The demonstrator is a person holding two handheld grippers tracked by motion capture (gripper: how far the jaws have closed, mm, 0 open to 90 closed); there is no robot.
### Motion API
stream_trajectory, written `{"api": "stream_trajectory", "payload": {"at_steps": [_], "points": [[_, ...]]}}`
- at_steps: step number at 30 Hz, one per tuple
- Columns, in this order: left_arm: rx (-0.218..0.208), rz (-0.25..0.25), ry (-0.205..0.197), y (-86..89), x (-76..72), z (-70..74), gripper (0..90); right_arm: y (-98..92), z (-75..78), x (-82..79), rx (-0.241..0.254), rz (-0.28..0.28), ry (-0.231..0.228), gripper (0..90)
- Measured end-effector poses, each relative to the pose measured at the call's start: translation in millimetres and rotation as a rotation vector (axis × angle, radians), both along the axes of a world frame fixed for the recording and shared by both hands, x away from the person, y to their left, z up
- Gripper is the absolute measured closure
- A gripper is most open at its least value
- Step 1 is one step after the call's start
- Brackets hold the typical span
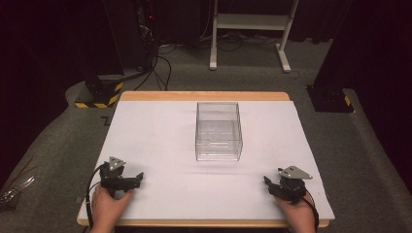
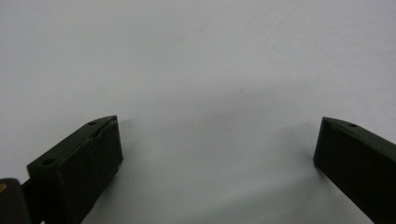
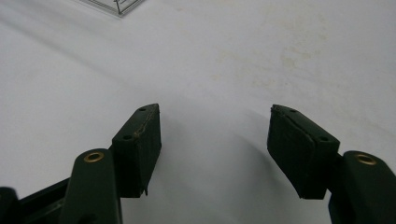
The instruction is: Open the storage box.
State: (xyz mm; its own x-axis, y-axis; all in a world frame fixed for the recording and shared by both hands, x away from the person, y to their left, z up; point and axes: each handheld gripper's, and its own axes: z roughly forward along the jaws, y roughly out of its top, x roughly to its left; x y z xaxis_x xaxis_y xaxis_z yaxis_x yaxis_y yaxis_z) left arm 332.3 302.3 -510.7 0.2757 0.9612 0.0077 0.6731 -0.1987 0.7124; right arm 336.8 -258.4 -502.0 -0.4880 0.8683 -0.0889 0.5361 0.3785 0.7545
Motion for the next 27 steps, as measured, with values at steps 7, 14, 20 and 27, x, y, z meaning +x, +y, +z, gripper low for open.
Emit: {"api": "stream_trajectory", "payload": {"at_steps": [7,14,20,27], "points": [[0.0,0.0,0.0,0.0,0.0,0.0,1.1,-2.0,0.2,0.9,0.021,0.002,0.005,35.1],[-0.001,0.0,0.0,0.1,0.0,0.0,1.1,-3.5,0.9,-0.4,0.034,-0.008,-0.008,34.6],[-0.001,-0.001,0.001,0.2,0.2,0.1,1.0,-4.1,1.7,-2.3,0.04,-0.019,-0.027,35.4],[-0.001,-0.001,0.002,0.2,0.3,0.1,1.0,-0.6,9.5,-9.6,0.037,-0.005,-0.089,36.4]]}}
